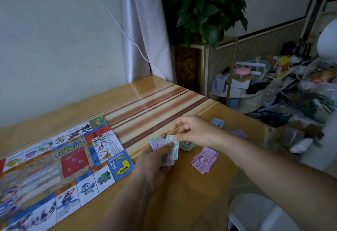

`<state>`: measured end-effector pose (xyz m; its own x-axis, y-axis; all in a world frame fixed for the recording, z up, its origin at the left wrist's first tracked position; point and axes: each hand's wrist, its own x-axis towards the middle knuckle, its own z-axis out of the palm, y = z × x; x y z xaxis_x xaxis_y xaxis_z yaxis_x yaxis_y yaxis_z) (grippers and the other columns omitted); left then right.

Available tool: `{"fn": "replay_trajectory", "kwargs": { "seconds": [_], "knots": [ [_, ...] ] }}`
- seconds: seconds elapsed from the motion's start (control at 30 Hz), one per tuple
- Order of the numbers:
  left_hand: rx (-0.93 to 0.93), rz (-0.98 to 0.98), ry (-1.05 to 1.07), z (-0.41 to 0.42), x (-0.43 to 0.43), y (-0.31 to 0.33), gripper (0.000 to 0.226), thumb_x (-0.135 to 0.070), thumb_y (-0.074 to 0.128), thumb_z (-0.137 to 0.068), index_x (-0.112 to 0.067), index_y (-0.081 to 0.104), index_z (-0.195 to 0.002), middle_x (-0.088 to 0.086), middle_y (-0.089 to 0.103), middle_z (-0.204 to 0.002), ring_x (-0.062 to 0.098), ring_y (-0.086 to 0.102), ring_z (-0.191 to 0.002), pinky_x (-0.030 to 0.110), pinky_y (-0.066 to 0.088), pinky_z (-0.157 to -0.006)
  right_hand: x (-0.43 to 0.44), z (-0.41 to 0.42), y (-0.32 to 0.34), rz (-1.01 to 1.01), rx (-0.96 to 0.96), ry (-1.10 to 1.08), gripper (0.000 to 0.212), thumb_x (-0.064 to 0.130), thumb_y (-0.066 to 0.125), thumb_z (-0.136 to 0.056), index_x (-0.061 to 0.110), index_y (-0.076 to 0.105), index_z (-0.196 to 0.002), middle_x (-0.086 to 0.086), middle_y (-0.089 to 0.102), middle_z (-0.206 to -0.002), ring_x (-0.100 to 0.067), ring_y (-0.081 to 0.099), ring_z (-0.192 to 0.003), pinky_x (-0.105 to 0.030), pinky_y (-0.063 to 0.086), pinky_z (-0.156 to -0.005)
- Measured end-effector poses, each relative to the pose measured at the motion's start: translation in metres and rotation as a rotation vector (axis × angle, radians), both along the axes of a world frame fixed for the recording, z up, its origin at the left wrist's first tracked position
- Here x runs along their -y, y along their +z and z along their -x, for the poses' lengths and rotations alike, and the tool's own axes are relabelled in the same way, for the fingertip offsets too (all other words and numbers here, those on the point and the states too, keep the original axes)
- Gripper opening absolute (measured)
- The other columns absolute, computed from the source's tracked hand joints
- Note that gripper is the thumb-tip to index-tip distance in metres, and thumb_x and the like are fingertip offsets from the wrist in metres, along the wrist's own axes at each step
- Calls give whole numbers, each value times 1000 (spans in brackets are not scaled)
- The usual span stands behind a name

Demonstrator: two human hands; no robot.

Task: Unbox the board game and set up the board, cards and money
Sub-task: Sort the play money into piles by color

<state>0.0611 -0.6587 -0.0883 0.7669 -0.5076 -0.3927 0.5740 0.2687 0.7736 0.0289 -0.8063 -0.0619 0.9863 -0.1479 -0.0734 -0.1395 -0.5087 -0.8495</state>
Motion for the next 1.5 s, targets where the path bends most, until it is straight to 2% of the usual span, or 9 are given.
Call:
{"fn": "replay_trajectory", "kwargs": {
  "seconds": [0.13, 0.2, 0.43, 0.7, 1.07, 1.2, 1.27, 1.4, 1.5],
  "knots": [
    [-137, 172, 48, -6, -9, 3, 21, -2, 50, -93, -8, 59, -111, 17, 70, -80, 21, 67, -72, 28, 58, -51, 17, -6, -8, 46, 87, -208, 9, 12, 60, -89, 19, 64, -93, -3, 70, -97, -18, 64, -94, -28, 50, -79],
    [-153, 215, 25, -8, -13, 2, 26, 0, 44, -94, -9, 55, -117, 19, 71, -82, 24, 70, -69, 34, 59, -55, 20, -6, -18, 184, 109, -269, 10, 13, 59, -91, 18, 67, -91, 1, 68, -96, -13, 63, -93, -18, 48, -74],
    [-54, 217, -67, -6, -15, -2, 39, 10, 34, -94, -13, 49, -122, 23, 69, -102, 27, 69, -88, 35, 60, -66, 11, 6, -33, 794, 78, -234, 12, 33, 61, -90, 27, 71, -92, 10, 63, -96, -11, 58, -92, -34, 42, -91],
    [228, -37, -150, 0, -9, -3, 33, 3, 57, -87, -13, 60, -116, 7, 71, -82, 14, 67, -66, 25, 56, -58, 0, 13, 3, 135, 92, -114, 39, 49, 66, -81, 11, 71, -84, -6, 70, -82, -15, 66, -79, -34, 52, -79],
    [-63, 119, -182, 12, -4, 6, 17, -6, 52, -92, -5, 61, -106, 15, 71, -76, 19, 68, -60, 27, 57, -50, 9, 29, -4, 193, 178, -130, 8, 22, 71, -83, 14, 68, -81, 0, 69, -80, -12, 64, -76, -24, 51, -71],
    [-194, 175, -147, 8, -7, 5, 26, -1, 39, -96, -8, 54, -116, 24, 65, -96, 31, 64, -82, 41, 57, -55, 20, 47, -21, 162, 192, -293, 7, 19, 68, -85, 23, 63, -83, 1, 70, -78, -11, 66, -74, -28, 52, -72],
    [-191, 188, -156, 7, -8, 2, 34, 4, 33, -95, -9, 49, -122, 26, 62, -102, 33, 62, -87, 42, 57, -59, 18, 53, -37, 236, 191, -344, 15, 20, 70, -84, 29, 59, -78, 3, 68, -70, -14, 65, -70, -39, 54, -73],
    [-131, 153, -175, 9, -9, -2, 47, 14, 34, -92, -9, 45, -132, 27, 63, -109, 32, 65, -88, 39, 57, -64, 10, 61, -55, 673, 219, -335, 7, 28, 68, -83, 29, 61, -83, 16, 42, -56, -6, 44, -64, -31, 37, -77],
    [-37, 102, -193, 10, -9, -1, 45, 15, 42, -90, -11, 51, -125, 22, 69, -100, 26, 70, -76, 33, 58, -61, 9, 62, -47, 636, 314, -365, 10, 32, 70, -81, 25, 63, -82, 14, 43, -60, -4, 44, -60, -31, 36, -70]
  ]
}}
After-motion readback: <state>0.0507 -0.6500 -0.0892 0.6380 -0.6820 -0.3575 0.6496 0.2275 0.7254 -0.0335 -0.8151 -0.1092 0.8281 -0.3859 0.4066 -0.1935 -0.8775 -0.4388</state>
